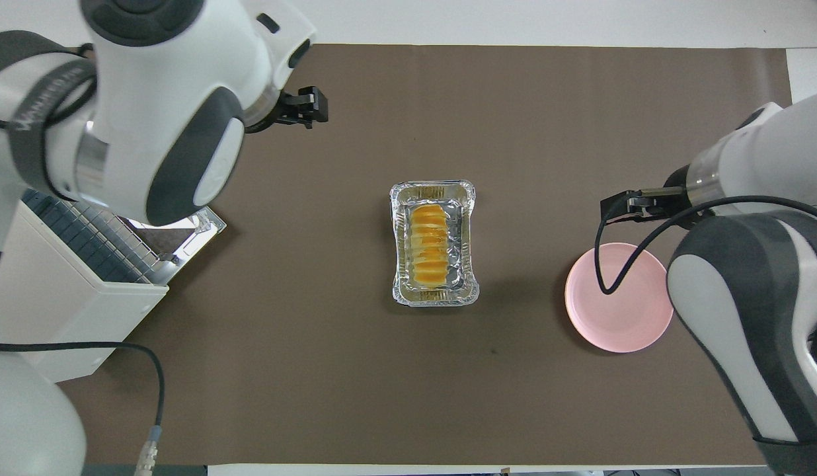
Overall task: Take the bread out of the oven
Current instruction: 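Withdraw the left gripper while the right gripper grasps the foil tray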
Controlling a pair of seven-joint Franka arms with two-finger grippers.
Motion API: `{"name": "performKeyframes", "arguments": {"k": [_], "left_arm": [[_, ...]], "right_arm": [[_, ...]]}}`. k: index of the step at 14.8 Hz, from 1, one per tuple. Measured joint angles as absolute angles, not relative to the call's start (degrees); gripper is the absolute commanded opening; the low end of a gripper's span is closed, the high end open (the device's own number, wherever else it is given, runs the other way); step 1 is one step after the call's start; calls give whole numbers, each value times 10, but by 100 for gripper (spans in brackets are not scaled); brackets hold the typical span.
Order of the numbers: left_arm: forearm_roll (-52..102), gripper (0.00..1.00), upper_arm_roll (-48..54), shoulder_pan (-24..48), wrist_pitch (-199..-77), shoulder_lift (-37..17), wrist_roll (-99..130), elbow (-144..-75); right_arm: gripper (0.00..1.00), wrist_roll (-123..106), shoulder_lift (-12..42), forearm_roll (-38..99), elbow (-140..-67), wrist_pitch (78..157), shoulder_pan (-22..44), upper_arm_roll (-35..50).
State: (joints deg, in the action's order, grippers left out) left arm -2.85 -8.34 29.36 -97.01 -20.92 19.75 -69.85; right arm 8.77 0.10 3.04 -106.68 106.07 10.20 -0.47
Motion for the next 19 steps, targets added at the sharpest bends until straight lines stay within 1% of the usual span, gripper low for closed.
{"name": "performKeyframes", "arguments": {"k": [3, 5, 7, 9, 11, 13, 17, 19], "left_arm": [[-26, 100, -83, 220, -925, -168, 81, -707], [-26, 100, -83, 201, -898, -136, 62, -724], [-26, 100, -88, 197, -880, -106, 59, -759], [-27, 100, -92, 174, -878, -69, 25, -810], [-15, 100, -94, 115, -868, -42, -31, -827], [11, 100, -95, 82, -833, -29, -52, -830], [27, 100, -82, 80, -822, -19, -32, -834], [27, 100, -68, 75, -821, -11, -30, -842]], "right_arm": [[99, 112, 51, 39, -1071, 1135, 139, -4], [99, 143, 80, 39, -1075, 1176, 167, -5], [99, 176, 99, 39, -1085, 1216, 192, -4], [99, 184, 111, 40, -1097, 1236, 210, -5], [98, 206, 124, 40, -1100, 1241, 235, -5], [97, 217, 135, 40, -1103, 1248, 249, -5], [92, 242, 151, 40, -1135, 1317, 264, -5], [89, 262, 161, 40, -1146, 1334, 269, -5]]}}
